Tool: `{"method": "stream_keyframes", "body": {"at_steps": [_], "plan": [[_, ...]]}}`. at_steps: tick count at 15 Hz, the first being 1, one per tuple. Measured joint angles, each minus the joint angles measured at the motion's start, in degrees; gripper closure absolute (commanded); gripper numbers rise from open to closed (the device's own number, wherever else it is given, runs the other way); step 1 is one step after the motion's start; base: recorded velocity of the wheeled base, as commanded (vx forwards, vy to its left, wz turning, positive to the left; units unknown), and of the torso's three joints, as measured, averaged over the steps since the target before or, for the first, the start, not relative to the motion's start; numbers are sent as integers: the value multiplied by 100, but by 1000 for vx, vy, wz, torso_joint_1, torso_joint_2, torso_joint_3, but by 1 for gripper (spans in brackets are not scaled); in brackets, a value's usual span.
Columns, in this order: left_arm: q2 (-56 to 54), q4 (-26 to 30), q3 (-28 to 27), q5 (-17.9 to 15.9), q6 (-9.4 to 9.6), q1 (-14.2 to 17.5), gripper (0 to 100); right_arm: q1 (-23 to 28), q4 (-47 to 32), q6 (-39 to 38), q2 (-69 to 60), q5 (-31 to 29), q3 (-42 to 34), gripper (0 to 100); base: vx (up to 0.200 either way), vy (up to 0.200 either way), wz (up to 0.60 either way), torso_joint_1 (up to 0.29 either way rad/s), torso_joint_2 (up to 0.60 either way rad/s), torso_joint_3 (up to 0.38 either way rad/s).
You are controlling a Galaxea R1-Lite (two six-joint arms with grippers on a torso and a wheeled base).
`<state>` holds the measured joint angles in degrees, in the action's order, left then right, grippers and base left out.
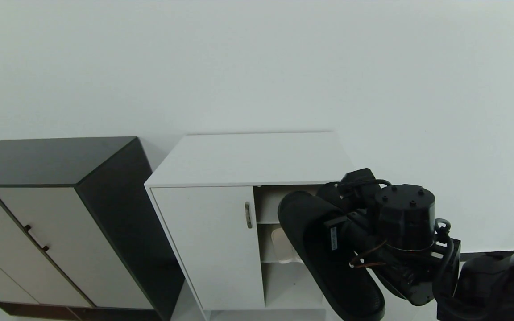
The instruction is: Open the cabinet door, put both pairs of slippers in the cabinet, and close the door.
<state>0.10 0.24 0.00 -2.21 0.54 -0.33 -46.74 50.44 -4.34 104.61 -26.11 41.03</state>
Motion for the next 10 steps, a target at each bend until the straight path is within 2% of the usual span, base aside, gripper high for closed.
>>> {"method": "stream_keyframes", "body": {"at_steps": [10], "plan": [[0, 0, 0, 0, 0, 0, 100, -9, -4, -4, 60, 1, 0, 100, 0, 0, 0, -216, 540, 313]]}}
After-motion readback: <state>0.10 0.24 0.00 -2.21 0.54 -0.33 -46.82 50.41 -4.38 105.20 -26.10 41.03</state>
